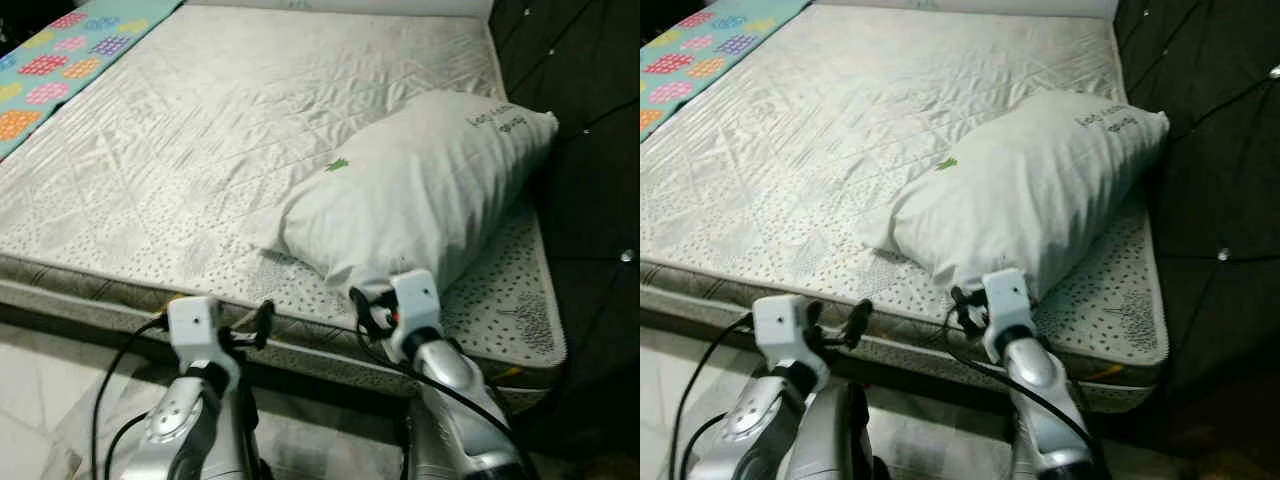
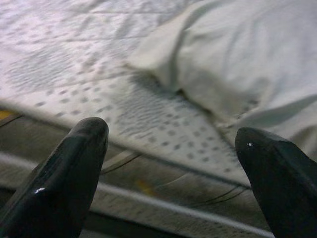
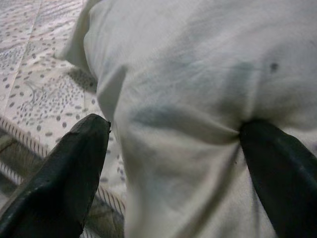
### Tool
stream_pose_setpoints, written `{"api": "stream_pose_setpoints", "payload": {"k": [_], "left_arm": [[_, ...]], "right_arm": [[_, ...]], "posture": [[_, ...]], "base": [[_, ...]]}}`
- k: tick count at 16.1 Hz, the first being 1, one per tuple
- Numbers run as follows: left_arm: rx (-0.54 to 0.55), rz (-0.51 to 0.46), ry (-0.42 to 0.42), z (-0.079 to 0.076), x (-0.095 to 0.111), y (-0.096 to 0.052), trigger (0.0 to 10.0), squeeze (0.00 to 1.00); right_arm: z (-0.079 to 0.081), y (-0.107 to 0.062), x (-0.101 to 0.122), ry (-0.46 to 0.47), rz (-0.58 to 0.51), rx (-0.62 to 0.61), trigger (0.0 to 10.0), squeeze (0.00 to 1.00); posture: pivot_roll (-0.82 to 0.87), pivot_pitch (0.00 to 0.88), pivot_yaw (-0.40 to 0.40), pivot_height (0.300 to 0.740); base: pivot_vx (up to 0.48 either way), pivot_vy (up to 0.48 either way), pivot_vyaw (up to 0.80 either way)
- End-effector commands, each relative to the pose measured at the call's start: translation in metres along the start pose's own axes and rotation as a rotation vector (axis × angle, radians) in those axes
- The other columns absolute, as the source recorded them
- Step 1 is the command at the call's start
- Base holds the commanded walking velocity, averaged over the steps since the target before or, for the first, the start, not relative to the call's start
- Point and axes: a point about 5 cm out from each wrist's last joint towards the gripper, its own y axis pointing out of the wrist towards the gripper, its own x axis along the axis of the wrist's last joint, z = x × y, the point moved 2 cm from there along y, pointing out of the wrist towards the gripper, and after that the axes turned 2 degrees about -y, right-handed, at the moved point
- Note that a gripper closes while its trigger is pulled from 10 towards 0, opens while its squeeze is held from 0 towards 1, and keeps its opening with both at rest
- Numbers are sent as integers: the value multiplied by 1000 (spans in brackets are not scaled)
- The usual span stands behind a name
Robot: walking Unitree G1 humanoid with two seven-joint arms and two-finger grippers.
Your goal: Clean up the room
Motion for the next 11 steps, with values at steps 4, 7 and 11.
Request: {"api": "stream_pose_setpoints", "payload": {"k": [4,7,11], "left_arm": [[25,21,7,4,-3,-2,10000,0],[26,26,9,4,-4,-1,10000,0],[24,31,12,4,-5,-1,10000,0]], "right_arm": [[-19,5,13,-23,-52,-98,10000,0],[-39,0,4,-87,-9,-211,10000,0],[-40,-7,-11,-172,98,-242,10000,0]], "posture": [[-36,142,55,551],[-40,142,55,551],[-39,142,59,551]], "base": [[0,0,0],[0,0,0],[0,0,0]]}}
